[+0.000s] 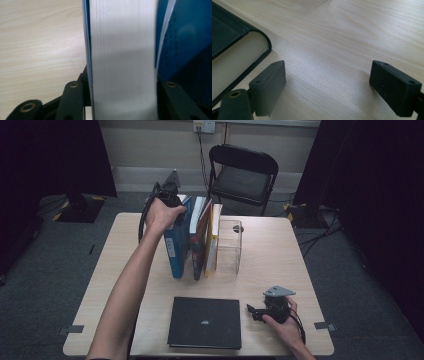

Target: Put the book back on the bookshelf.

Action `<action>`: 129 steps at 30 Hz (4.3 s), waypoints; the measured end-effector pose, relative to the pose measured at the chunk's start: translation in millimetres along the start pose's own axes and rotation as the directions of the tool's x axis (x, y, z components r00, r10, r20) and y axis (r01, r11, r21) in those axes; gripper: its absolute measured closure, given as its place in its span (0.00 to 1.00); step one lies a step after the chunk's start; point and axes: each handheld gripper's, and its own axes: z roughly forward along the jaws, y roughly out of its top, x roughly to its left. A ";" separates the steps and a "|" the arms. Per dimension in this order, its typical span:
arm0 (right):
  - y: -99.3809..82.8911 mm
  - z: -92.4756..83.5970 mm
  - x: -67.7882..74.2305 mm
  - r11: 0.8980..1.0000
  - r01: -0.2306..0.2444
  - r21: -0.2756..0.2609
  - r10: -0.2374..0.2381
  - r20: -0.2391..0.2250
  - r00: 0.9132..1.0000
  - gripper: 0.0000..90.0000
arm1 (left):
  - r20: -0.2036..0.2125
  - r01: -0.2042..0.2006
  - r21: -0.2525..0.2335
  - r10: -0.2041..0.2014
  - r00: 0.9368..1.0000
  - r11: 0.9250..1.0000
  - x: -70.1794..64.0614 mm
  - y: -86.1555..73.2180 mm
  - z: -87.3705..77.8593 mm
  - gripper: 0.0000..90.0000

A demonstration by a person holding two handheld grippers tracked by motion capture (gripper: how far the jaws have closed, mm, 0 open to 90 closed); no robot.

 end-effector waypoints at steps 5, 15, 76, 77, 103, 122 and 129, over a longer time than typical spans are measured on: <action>0.0 0.2 0.1 1.000 0.002 0.000 -0.002 0.000 1.000 0.15 | 0.028 0.008 -0.043 -0.007 1.000 0.999 4.6 -1.5 -13.3 0.52; 0.0 0.2 0.3 1.000 0.002 0.000 -0.002 0.001 1.000 0.15 | 0.101 -0.053 -0.115 0.065 0.993 0.992 3.9 -7.5 -25.6 0.36; 2.2 1.0 1.1 1.000 -0.001 0.009 0.001 0.013 1.000 0.16 | 0.108 -0.198 -0.637 0.340 0.934 0.745 69.0 -227.4 20.3 0.33; 2.2 1.0 1.1 1.000 -0.001 0.009 0.001 0.013 1.000 0.16 | 0.108 -0.198 -0.637 0.340 0.934 0.745 69.0 -227.4 20.3 0.32; 30.3 -11.9 10.7 0.996 -0.004 -0.089 -0.001 -0.057 0.998 0.31 | -0.031 -0.328 -0.501 0.363 0.931 0.801 84.5 -281.0 114.6 0.19; 151.2 -5.5 46.1 0.950 0.065 -0.306 -0.109 -0.130 0.986 0.41 | -0.002 -0.276 -0.479 0.313 0.950 0.833 88.5 -289.0 137.9 0.16; 169.9 11.5 51.1 0.946 0.063 -0.318 -0.113 -0.141 0.984 0.46 | -0.001 -0.260 -0.476 0.295 0.955 0.840 88.2 -288.9 138.4 0.12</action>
